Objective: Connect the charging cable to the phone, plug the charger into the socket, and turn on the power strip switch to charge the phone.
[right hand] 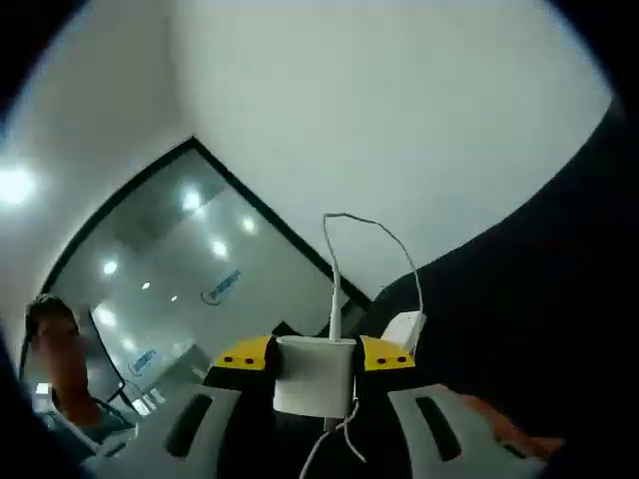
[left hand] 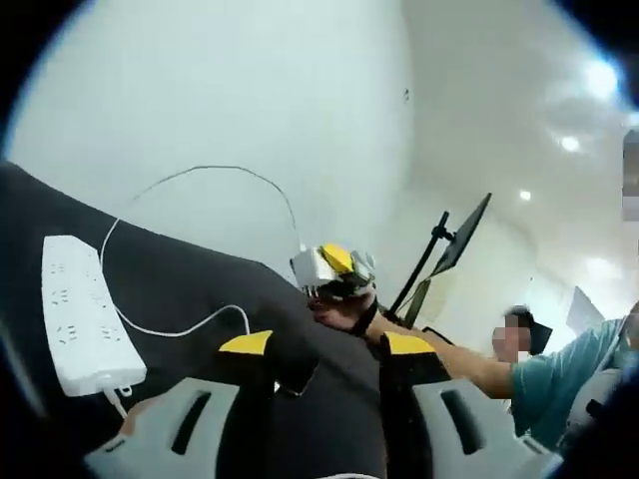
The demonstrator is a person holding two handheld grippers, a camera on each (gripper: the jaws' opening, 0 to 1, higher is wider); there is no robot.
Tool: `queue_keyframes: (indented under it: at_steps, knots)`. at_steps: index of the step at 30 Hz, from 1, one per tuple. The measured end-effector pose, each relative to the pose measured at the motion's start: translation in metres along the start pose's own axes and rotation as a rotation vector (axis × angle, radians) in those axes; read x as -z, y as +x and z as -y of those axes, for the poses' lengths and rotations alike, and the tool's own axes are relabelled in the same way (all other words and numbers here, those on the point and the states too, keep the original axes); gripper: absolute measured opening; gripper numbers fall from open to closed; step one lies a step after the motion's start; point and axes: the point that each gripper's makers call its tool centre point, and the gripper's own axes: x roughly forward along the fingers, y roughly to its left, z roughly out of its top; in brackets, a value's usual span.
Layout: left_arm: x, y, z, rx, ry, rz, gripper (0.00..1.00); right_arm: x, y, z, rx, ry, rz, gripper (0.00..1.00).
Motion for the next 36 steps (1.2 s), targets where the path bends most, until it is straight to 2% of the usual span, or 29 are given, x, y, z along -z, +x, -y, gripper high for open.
queue_keyframes:
  at_steps: [1, 3, 5, 6, 8, 9, 10, 11, 12, 14, 16, 18, 20, 21, 23, 24, 26, 28, 29, 30, 33, 36]
  knots:
    - [-0.005, 0.004, 0.000, 0.010, -0.014, 0.004, 0.33, 0.005, 0.002, -0.006, -0.015, -0.015, -0.018, 0.29]
    - [-0.026, 0.016, 0.002, 0.048, -0.098, 0.060, 0.33, 0.012, 0.005, -0.017, -0.045, -0.027, -0.044, 0.29]
    - [-0.040, 0.028, 0.009, 0.121, -0.194, 0.054, 0.33, 0.016, 0.007, -0.026, -0.073, -0.031, -0.052, 0.29]
    - [-0.045, 0.034, 0.009, 0.133, -0.218, 0.055, 0.34, 0.018, 0.009, -0.033, -0.094, -0.035, -0.053, 0.29]
    - [-0.056, 0.047, 0.004, 0.126, -0.183, 0.067, 0.34, 0.019, 0.009, -0.038, -0.110, -0.037, -0.058, 0.29]
    - [-0.058, 0.054, -0.003, 0.084, -0.127, 0.058, 0.32, 0.020, 0.010, -0.041, -0.115, -0.040, -0.060, 0.29]
    - [-0.059, 0.059, -0.003, 0.085, -0.105, 0.061, 0.31, 0.021, 0.010, -0.042, -0.121, -0.045, -0.064, 0.29]
    - [-0.057, 0.064, -0.001, 0.084, -0.064, 0.034, 0.30, 0.023, 0.011, -0.046, -0.126, -0.052, -0.071, 0.29]
    - [-0.057, 0.068, 0.001, 0.091, -0.051, 0.031, 0.31, 0.024, 0.011, -0.048, -0.132, -0.056, -0.076, 0.29]
    - [-0.058, 0.076, 0.008, 0.117, -0.055, 0.024, 0.37, 0.028, 0.012, -0.053, -0.147, -0.063, -0.091, 0.29]
    - [-0.066, 0.080, 0.021, 0.180, -0.094, 0.045, 0.48, 0.030, 0.013, -0.055, -0.153, -0.071, -0.097, 0.29]
    - [-0.078, 0.079, 0.032, 0.234, -0.118, 0.089, 0.50, 0.031, 0.014, -0.057, -0.156, -0.075, -0.098, 0.29]
    - [-0.084, 0.078, 0.031, 0.218, -0.115, 0.095, 0.49, 0.031, 0.013, -0.056, -0.158, -0.073, -0.099, 0.29]
    - [-0.087, 0.078, 0.030, 0.212, -0.115, 0.105, 0.43, 0.032, 0.013, -0.057, -0.160, -0.072, -0.103, 0.29]
    - [-0.098, 0.078, 0.016, 0.127, -0.134, 0.152, 0.25, 0.034, 0.014, -0.056, -0.158, -0.075, -0.111, 0.29]
    - [-0.098, 0.079, 0.012, 0.100, -0.137, 0.147, 0.14, 0.038, 0.014, -0.055, -0.155, -0.082, -0.123, 0.29]
    - [-0.096, 0.081, 0.017, 0.112, -0.129, 0.123, 0.03, 0.041, 0.016, -0.050, -0.139, -0.086, -0.135, 0.29]
    - [-0.094, 0.082, 0.024, 0.116, -0.104, 0.096, 0.01, 0.044, 0.016, -0.045, -0.126, -0.089, -0.145, 0.29]
    - [-0.093, 0.084, 0.021, 0.073, -0.066, 0.084, 0.01, 0.044, 0.016, -0.042, -0.119, -0.086, -0.146, 0.29]
    - [-0.093, 0.085, 0.021, 0.056, -0.031, 0.074, 0.01, 0.043, 0.016, -0.037, -0.096, -0.098, -0.140, 0.30]
    - [-0.094, 0.091, 0.023, -0.010, 0.038, 0.030, 0.00, 0.035, 0.017, -0.024, -0.022, -0.198, -0.081, 0.30]
    - [-0.093, 0.100, 0.027, -0.048, 0.088, -0.025, 0.00, 0.029, 0.014, -0.018, 0.024, -0.175, -0.054, 0.30]
